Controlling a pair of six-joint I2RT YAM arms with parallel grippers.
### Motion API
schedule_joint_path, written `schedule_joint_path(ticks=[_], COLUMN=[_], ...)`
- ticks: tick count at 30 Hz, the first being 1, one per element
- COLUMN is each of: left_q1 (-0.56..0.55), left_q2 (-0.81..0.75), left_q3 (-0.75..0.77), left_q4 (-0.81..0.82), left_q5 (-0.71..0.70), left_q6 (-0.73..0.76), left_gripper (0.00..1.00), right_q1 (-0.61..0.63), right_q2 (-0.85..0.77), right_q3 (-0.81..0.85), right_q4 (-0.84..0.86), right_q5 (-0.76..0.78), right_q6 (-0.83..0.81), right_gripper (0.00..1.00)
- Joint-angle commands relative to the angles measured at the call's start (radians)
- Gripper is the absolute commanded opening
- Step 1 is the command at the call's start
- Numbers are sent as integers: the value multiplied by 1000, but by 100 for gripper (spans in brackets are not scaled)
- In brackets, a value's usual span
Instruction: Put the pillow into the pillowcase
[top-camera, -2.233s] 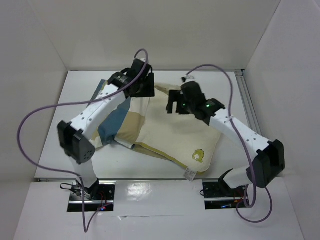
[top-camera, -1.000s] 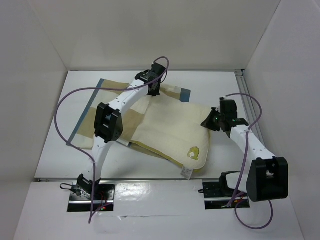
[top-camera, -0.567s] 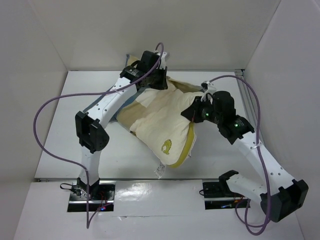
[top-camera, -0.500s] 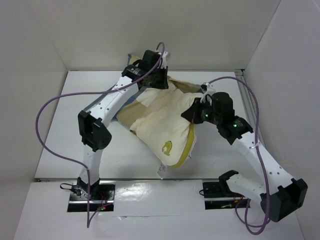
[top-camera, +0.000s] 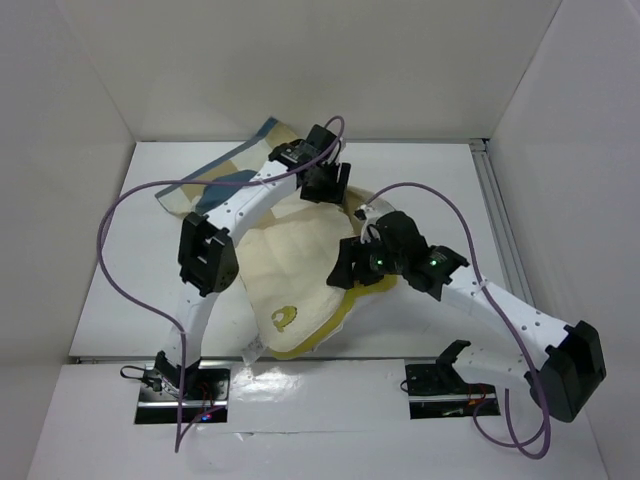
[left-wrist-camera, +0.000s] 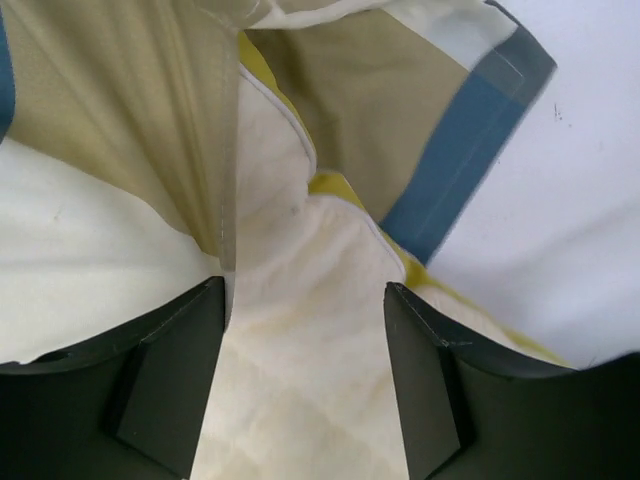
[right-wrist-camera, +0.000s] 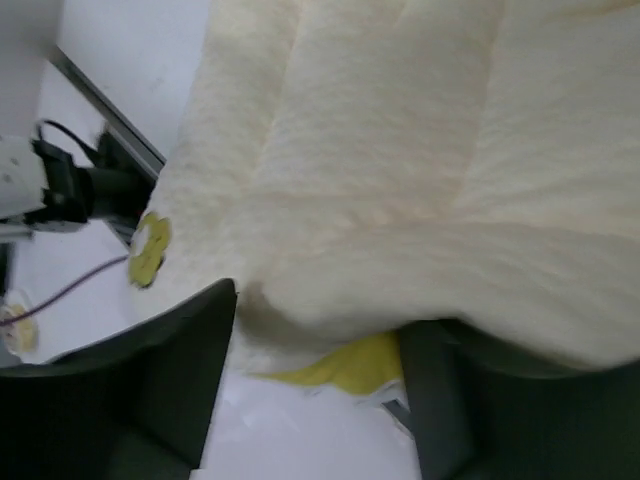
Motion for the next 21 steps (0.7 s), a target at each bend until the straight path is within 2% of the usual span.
schedule_joint_path(ticks=[1,3,5,8,11,12,15,16,17,18,21], left_q1=[-10,-10,-10,-10,-19,-19,-19,-19,-19,-19,-28], left_q2=[-166,-194,-231,-257,-266,-254,-222,-187,-165,-146,-152], left_q3=[-22,-46,-93,-157,-191,-191,-178,-165,-146,-95,-98], left_q4=[-43,-62,-76,-76,-76,-86,-86,-97,-112,-132,-171], left_q5=[-37,-72,-81,-112,-147,-147,-159,-169,-179,-179,-204], left_q6=[-9,-9,-9,-22,-34,-43,-52,-43,-43,-43,-54], left_gripper=[76,74,71,70,69,69,76,81,83,83,79], right_q1=[39,80,80,66,22,-13,-94,-119,-147,-202,-279], right_q2=[79,67,-20,-112,-70,-41,100,137,171,235,303], right_q3=[118,152,170,199,209,228,281,290,299,317,301], right_q4=[-81,-247,-289,-289,-257,-243,-211,-189,-189,-189,-171], right_q5=[120,306,475,625,700,700,631,607,587,541,463], right_q6=[-66,-67,-38,-10,15,15,-24,-34,-34,-44,-44], right_gripper=[79,94,100,100,95,90,88,88,85,81,57])
